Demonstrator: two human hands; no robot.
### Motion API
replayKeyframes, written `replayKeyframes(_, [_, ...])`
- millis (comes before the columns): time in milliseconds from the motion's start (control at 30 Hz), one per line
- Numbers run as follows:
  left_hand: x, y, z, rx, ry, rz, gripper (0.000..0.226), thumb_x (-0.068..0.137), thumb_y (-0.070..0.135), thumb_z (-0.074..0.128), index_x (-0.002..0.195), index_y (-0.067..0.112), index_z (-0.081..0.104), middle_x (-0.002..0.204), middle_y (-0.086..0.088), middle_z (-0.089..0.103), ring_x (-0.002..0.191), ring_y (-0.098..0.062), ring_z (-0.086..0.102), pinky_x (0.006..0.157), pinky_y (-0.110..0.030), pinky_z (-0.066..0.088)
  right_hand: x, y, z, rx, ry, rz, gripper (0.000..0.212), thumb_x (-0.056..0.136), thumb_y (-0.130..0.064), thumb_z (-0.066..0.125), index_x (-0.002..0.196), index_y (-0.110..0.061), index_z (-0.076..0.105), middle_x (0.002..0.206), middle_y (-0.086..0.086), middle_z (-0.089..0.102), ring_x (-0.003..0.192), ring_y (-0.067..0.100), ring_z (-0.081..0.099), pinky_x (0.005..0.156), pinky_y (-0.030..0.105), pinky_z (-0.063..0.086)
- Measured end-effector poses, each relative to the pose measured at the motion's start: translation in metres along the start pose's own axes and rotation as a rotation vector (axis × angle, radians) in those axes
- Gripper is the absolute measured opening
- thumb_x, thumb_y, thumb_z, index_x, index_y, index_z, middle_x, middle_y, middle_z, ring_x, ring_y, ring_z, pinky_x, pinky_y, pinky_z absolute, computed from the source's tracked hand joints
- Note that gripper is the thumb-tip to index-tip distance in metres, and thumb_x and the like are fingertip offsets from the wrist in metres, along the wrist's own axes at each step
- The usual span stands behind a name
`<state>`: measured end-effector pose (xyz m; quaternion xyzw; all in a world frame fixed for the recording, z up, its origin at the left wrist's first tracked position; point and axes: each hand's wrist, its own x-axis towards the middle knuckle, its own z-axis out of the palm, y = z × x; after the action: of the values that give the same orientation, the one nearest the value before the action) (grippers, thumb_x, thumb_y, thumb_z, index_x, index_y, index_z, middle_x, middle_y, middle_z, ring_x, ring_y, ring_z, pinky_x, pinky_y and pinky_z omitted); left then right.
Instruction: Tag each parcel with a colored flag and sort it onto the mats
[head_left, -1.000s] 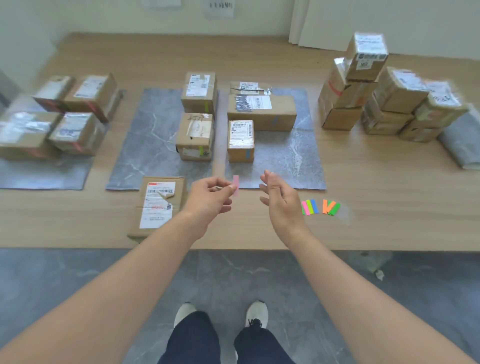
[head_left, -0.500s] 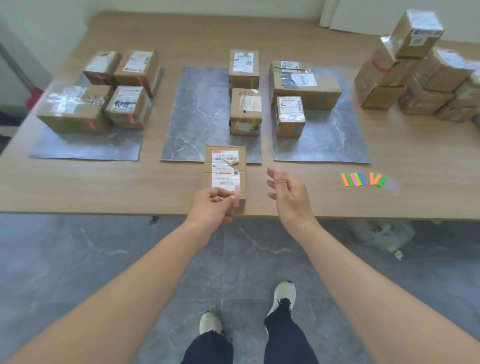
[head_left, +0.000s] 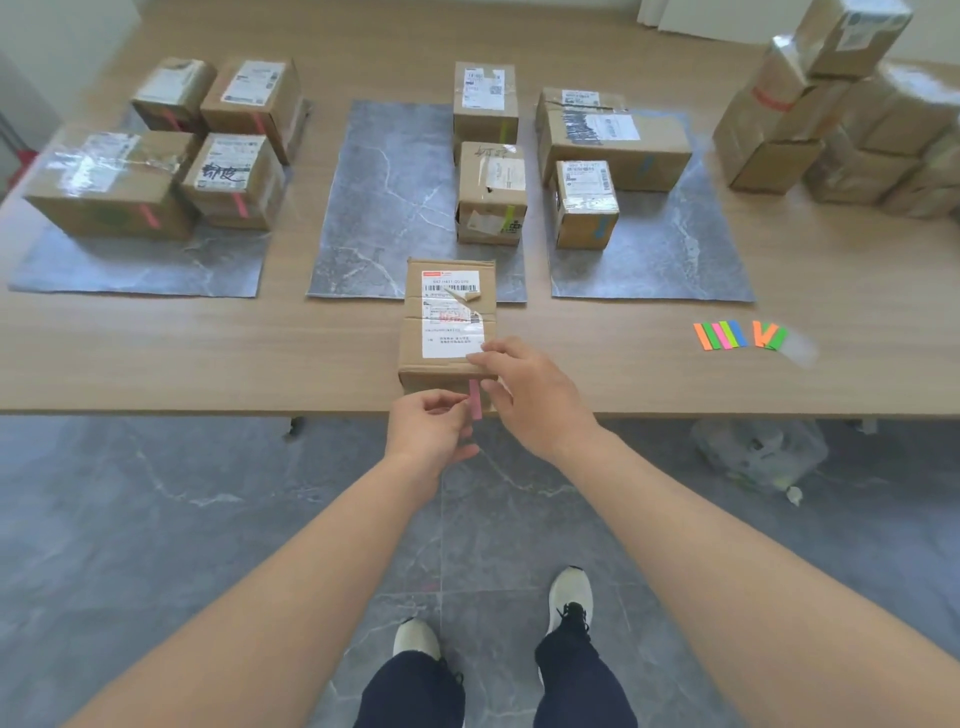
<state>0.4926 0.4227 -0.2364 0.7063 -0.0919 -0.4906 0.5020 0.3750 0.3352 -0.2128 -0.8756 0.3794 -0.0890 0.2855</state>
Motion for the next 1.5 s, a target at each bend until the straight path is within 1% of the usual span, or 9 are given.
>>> replayKeyframes(433, [0.008,0.003,0.011,-0.022,0.073,-0.01,0.004,0.089,0.013,0.076,0.086,0.01,0.075,0.1,-0.012,0.074,0.084,-0.02,0.067,0.07,-0.044,0.064,0.014,0.015,0.02,-0.151,0.192,-0.127,0.007,0.093,-0.02,0.07,0.096,-0.014,0.068,0.118,-0.002,0.057,0.092,0.024,0.062,0.061,0.042,0.057])
replayKeyframes(800, [0.014,0.002,-0.013,0.093,0.219,-0.044,0.02,0.092,0.018,0.059,0.093,0.002,0.071,0.085,-0.01,0.065,0.08,-0.023,0.061,0.067,-0.036,0.062,0.024,0.022,0.035,-0.208,0.322,-0.204,0.025,0.078,-0.01,0.081,0.083,-0.015,0.057,0.105,0.003,0.056,0.076,0.022,0.055,0.043,0.033,0.05])
replayKeyframes(900, [0.015,0.011,-0.029,0.089,0.334,-0.026,0.021,0.088,0.028,0.051,0.091,0.012,0.064,0.088,-0.006,0.066,0.079,-0.025,0.062,0.078,-0.045,0.062,0.025,0.022,0.042,-0.24,0.339,-0.21,0.032,0.075,-0.004,0.083,0.087,-0.015,0.055,0.106,0.005,0.055,0.072,0.023,0.052,0.043,0.032,0.048])
replayKeyframes(1000, [0.015,0.026,-0.035,0.09,0.395,0.071,0.016,0.092,0.028,0.044,0.083,0.017,0.052,0.076,0.001,0.05,0.072,-0.021,0.047,0.064,-0.037,0.046,0.025,0.019,0.042,-0.226,0.332,-0.18,0.038,0.073,-0.007,0.086,0.091,-0.016,0.054,0.106,0.005,0.053,0.072,0.023,0.052,0.048,0.036,0.052])
replayKeyframes(1100, [0.018,0.04,-0.034,0.076,0.346,0.128,0.023,0.099,0.027,0.042,0.078,0.021,0.048,0.078,0.006,0.045,0.074,-0.015,0.04,0.064,-0.03,0.033,0.022,0.014,0.033,-0.032,0.293,-0.097,0.04,0.075,-0.037,0.088,0.098,-0.02,0.059,0.108,0.0,0.052,0.081,0.02,0.055,0.067,0.034,0.05])
replayKeyframes(1233, [0.022,0.054,-0.029,-0.014,0.215,0.112,0.03,0.103,0.032,0.039,0.079,0.029,0.056,0.08,0.018,0.058,0.083,-0.007,0.053,0.068,-0.02,0.036,0.028,0.0,0.019,0.583,0.294,0.397,0.044,0.098,-0.059,0.054,0.126,-0.024,0.057,0.123,-0.006,0.056,0.104,0.011,0.058,0.086,0.031,0.051])
replayKeyframes(1333, [0.024,0.055,-0.028,-0.002,0.112,0.114,0.044,0.101,0.033,0.035,0.079,0.026,0.072,0.08,0.019,0.074,0.09,-0.007,0.061,0.081,-0.026,0.044,0.036,-0.01,0.012,0.945,0.077,0.615,0.041,0.108,-0.053,0.033,0.123,-0.029,0.062,0.107,-0.017,0.067,0.1,0.001,0.06,0.069,0.014,0.042])
replayKeyframes(1400, [0.023,0.057,-0.029,-0.005,0.056,0.121,0.052,0.1,0.033,0.032,0.073,0.03,0.076,0.085,0.016,0.076,0.095,-0.013,0.062,0.093,-0.033,0.044,0.038,-0.015,0.012,0.982,0.047,0.639,0.045,0.109,-0.051,0.029,0.118,-0.028,0.066,0.104,-0.012,0.072,0.093,0.003,0.062,0.062,0.013,0.039])
replayKeyframes(1500, [0.019,0.065,-0.031,-0.043,0.036,0.113,0.047,0.102,0.031,0.031,0.083,0.025,0.073,0.079,0.017,0.075,0.092,-0.013,0.062,0.094,-0.033,0.045,0.038,-0.024,0.013,0.977,0.082,0.637,0.05,0.109,-0.051,0.028,0.121,-0.022,0.067,0.111,0.0,0.075,0.089,0.017,0.066,0.049,0.009,0.043])
